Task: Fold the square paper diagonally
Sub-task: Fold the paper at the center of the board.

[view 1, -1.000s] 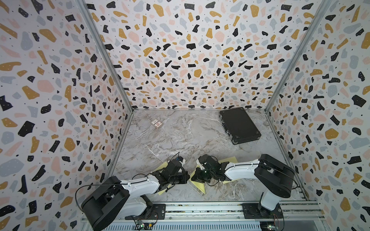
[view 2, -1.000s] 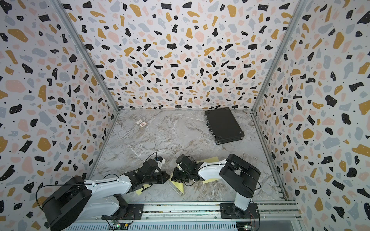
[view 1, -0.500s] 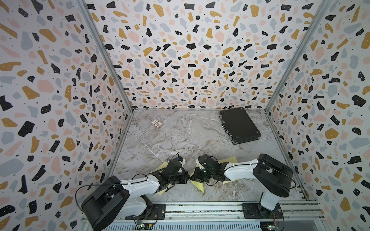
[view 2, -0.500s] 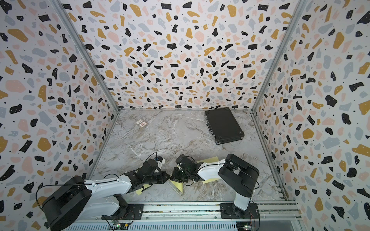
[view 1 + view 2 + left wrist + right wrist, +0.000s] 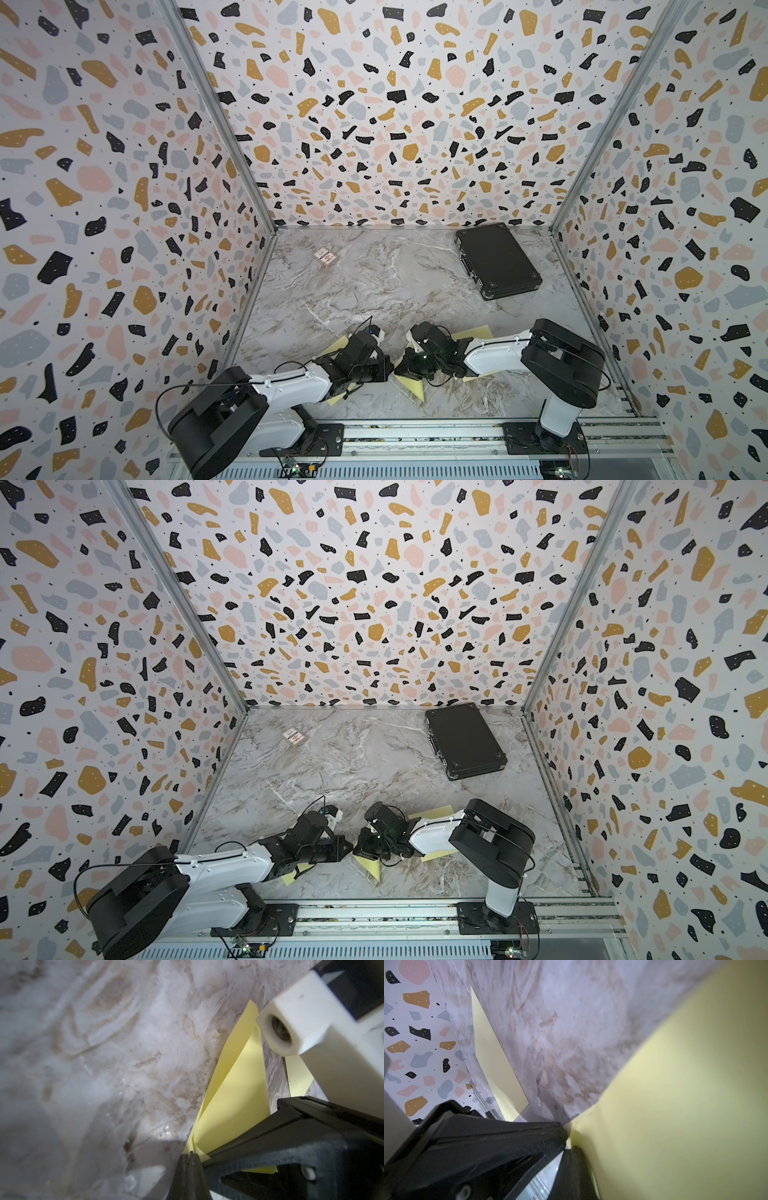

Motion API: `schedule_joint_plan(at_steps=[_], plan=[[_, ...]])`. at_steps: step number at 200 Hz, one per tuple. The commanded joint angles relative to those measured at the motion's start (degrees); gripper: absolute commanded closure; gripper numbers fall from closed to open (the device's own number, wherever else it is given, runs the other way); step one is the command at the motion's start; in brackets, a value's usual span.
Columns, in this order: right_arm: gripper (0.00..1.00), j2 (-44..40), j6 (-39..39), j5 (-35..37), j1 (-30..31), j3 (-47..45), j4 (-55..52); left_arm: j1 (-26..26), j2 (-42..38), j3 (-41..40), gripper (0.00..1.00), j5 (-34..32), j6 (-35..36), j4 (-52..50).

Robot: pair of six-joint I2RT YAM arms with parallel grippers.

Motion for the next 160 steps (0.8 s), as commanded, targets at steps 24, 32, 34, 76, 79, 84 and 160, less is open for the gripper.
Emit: schedule_joint_plan(at_steps=[24, 32, 34, 76, 79, 84, 160], plan=[[0.86, 0.3, -0.3, 1.8, 0.2, -2.0, -1.7, -0.1, -1.1, -2.1, 1.0, -4.2, -0.2, -9.3], [0.84, 0.4, -0.4, 1.7, 0.2, -2.2, -1.6, -0.1, -1.3, -2.1, 1.0, -4.3, -0.3, -9.5], [0.83, 0.4, -0.4, 1.7, 0.2, -2.3, -1.6, -0.1, -1.3, -2.1, 1.0, -4.4, -0.4, -9.6], [0.74, 0.5, -0.4, 1.9, 0.2, -3.4, -0.7, -0.1, -3.8, -2.0, 1.0, -6.2, -2.5, -10.7], [0.74, 0.4, -0.3, 1.9, 0.2, -3.5, -0.6, -0.1, -4.0, -2.0, 1.0, -6.6, -2.8, -11.0], [0.73, 0.4, -0.3, 1.9, 0.2, -3.6, -0.5, -0.1, -4.6, -2.0, 1.0, -7.2, -3.3, -11.4], [0.95, 0.4, -0.1, 3.5, 0.3, -3.5, -2.3, -0.1, -10.1, -2.6, 1.0, 0.3, -7.4, -5.5]])
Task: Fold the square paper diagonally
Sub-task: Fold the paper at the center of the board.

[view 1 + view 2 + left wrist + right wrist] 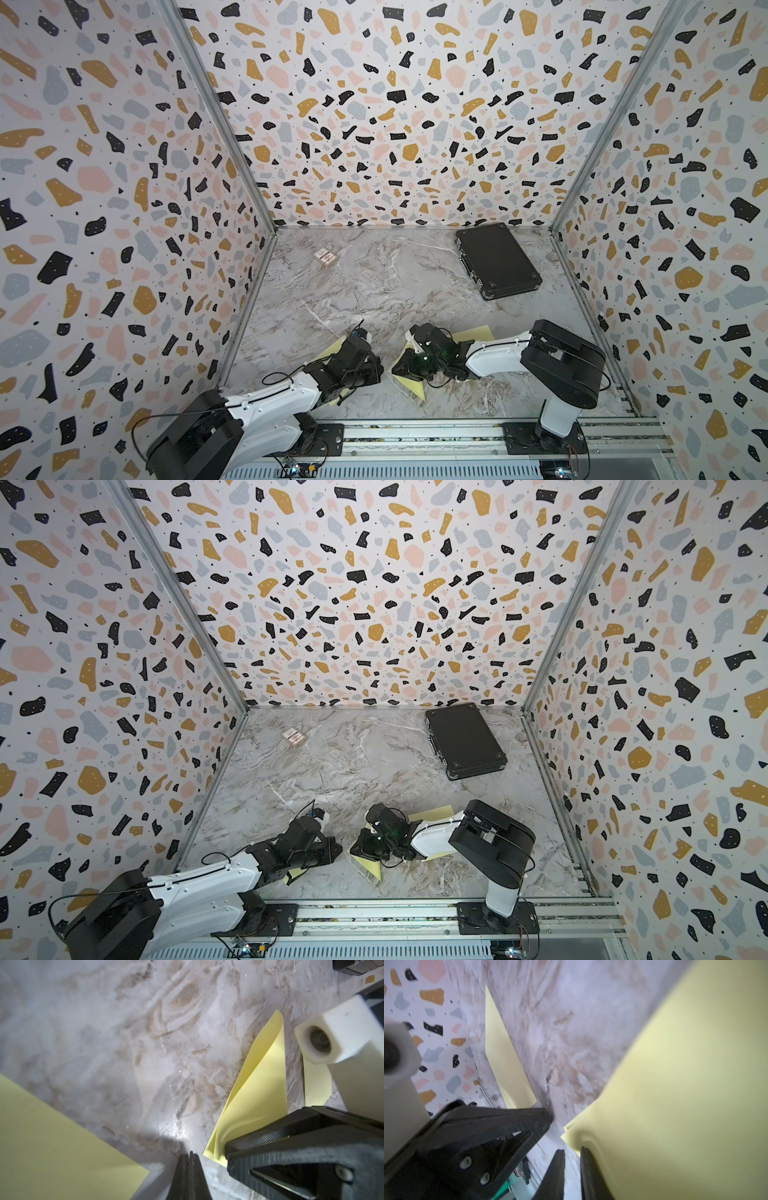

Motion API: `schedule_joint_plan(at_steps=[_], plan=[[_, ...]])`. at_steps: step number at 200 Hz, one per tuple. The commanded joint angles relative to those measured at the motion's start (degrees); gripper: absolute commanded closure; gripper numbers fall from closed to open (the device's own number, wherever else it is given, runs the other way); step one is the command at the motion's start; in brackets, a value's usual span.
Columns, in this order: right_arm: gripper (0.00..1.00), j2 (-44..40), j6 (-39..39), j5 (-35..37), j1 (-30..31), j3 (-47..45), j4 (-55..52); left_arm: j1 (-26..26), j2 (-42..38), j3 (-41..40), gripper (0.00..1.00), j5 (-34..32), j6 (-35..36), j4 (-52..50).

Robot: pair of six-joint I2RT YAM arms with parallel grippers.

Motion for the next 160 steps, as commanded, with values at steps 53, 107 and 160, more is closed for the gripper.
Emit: schedule_joint_plan(at_steps=[53, 107, 160], plan=[[1.0, -0.1, -0.5, 3.9, 0.3, -2.2, -8.6, -0.1, 0.4, 0.5, 1.0, 7.6, -0.6, 5.9], [1.0, -0.3, -0.5, 4.1, 0.3, -2.3, -8.5, -0.3, 0.4, 0.7, 1.0, 7.0, -0.3, 8.2], [1.0, 0.3, -0.2, 3.7, 0.4, -2.4, -7.5, -0.3, 5.6, 2.4, 1.0, 6.0, 0.5, 10.3]])
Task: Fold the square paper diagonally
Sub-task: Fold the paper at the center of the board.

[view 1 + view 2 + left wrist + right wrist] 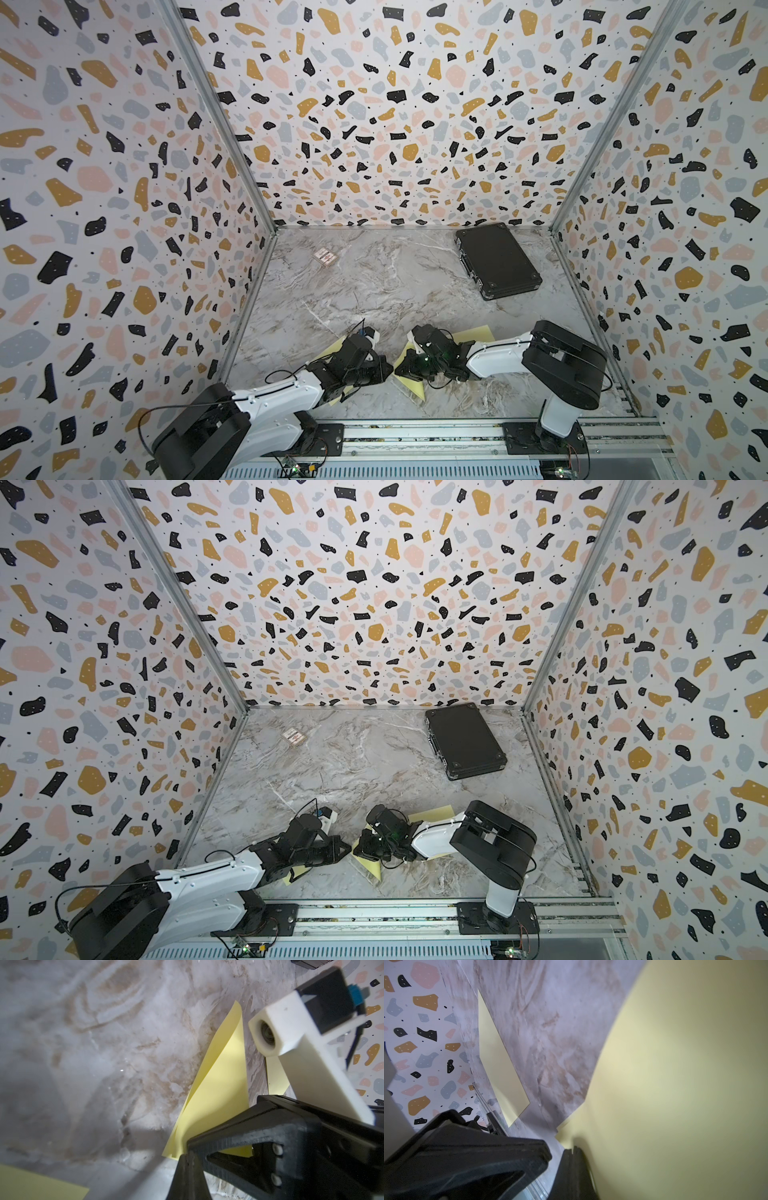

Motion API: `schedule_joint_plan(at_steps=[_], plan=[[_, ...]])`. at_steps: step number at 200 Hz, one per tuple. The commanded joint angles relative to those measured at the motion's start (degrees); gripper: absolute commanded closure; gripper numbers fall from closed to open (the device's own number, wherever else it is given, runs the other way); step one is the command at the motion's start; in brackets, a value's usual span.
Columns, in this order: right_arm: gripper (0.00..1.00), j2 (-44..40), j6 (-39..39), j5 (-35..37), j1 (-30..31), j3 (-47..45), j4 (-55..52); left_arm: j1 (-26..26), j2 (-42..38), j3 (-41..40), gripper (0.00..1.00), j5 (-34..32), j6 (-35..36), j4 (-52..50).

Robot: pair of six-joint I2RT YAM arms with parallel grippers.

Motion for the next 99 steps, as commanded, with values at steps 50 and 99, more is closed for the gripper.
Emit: schedule_joint_plan(at_steps=[50, 99], plan=[[1.0, 0.7, -0.1, 2.2, 0.4, -2.0, -6.8, -0.2, 4.5, 2.6, 1.0, -1.1, 1.2, 3.0], [1.0, 1.8, 0.4, 1.8, 0.4, -2.2, -5.4, -0.3, 5.1, 1.7, 1.0, -2.0, 3.5, 1.6]])
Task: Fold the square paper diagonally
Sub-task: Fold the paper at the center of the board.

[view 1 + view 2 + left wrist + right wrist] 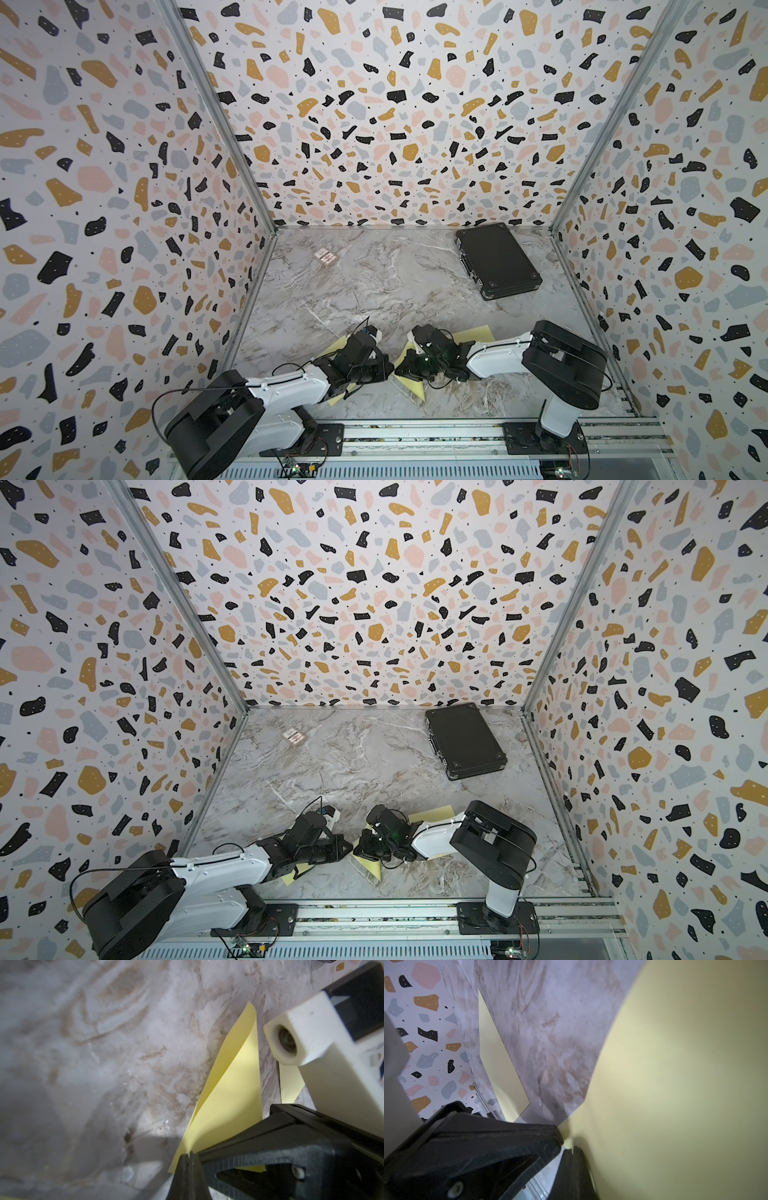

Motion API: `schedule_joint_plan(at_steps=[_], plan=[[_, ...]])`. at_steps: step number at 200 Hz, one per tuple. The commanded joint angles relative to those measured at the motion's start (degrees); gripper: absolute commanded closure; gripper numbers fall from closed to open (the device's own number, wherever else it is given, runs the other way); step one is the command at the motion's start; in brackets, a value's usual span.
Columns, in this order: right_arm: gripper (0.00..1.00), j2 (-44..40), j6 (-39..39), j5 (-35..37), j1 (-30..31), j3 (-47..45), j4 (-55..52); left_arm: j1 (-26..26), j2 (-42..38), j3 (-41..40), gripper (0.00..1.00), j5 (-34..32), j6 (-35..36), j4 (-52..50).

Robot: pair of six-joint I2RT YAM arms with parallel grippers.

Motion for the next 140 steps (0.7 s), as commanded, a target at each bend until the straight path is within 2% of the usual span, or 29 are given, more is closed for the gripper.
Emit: schedule_joint_plan(at_steps=[1, 63, 109, 140], plan=[[1.0, 1.9, 0.3, 1.8, 0.3, -2.0, -5.8, -0.3, 0.6, 0.2, 1.0, -0.8, 1.7, 0.4], [1.0, 0.7, 0.5, 2.3, 0.3, -1.8, -5.9, -0.3, 3.5, -1.9, 1.0, -3.6, 1.5, -1.6], [1.0, 0.0, 0.2, 2.7, 0.0, 0.4, -6.7, -0.3, 2.6, -3.1, 1.0, -6.1, 1.3, -4.9], [0.97, -1.0, -1.7, 3.2, -0.2, 3.9, -10.9, -0.3, 2.9, -2.3, 1.0, -7.8, 1.3, -6.9]])
